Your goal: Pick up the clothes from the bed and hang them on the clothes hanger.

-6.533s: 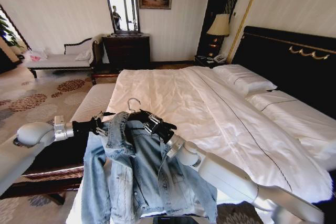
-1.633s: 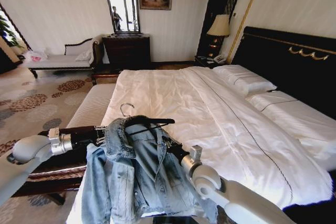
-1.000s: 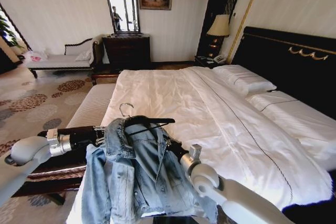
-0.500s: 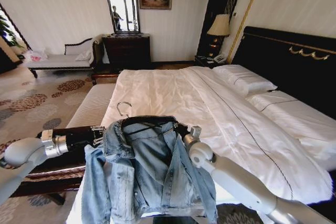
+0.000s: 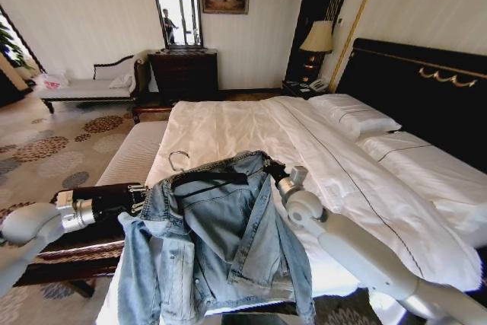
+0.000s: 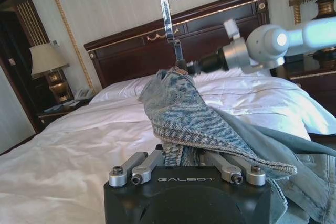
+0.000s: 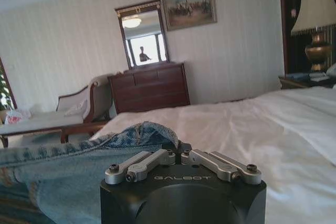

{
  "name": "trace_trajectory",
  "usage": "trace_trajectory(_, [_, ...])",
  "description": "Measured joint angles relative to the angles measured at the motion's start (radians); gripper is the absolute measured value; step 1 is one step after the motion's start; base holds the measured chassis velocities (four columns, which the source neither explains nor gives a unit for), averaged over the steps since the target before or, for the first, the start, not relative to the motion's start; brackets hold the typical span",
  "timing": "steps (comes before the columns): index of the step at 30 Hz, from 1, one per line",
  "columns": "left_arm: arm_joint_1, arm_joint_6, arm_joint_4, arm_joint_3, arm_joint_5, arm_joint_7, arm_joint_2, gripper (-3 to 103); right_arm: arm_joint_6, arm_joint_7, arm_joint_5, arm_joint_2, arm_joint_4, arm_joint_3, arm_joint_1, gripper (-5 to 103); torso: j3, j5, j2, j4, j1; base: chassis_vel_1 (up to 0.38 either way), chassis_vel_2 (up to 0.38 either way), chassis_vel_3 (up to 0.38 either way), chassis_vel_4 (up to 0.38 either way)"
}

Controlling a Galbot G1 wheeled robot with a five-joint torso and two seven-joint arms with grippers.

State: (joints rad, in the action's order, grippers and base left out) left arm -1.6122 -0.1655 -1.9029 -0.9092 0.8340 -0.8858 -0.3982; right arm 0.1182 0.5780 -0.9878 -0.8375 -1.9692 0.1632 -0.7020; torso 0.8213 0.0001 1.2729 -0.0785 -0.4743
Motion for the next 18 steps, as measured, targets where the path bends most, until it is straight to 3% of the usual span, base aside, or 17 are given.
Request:
trace_trajectory(5, [0.007,0.0,0.012,0.007,-0.006,0.0,-0.001,21,-0.001,0.008,-0.02,0.026,-0.092,-0.037,-0.021,0,0.0,0.0,0.0,-0.0003,0.0,0.0,0.0,0.0,0.0])
trace_trajectory(12, [0.1,0.013,0.044,0.092,-0.022,0.017,0.004,21,0.028,0.07,-0.148,0.081,-0.331,-0.05,-0.053,0,0.0,-0.0002,0.0,0.0,0.0,0.0,0.0,0.0,0.0])
trace_trajectory(18, [0.129,0.029,0.046,0.113,-0.021,0.03,0.012,20,0.031,0.074,-0.184,0.111,-0.402,-0.06,-0.068,0,0.0,-0.0001,0.0,-0.0003,0.0,0.0,0.0,0.0,0.0])
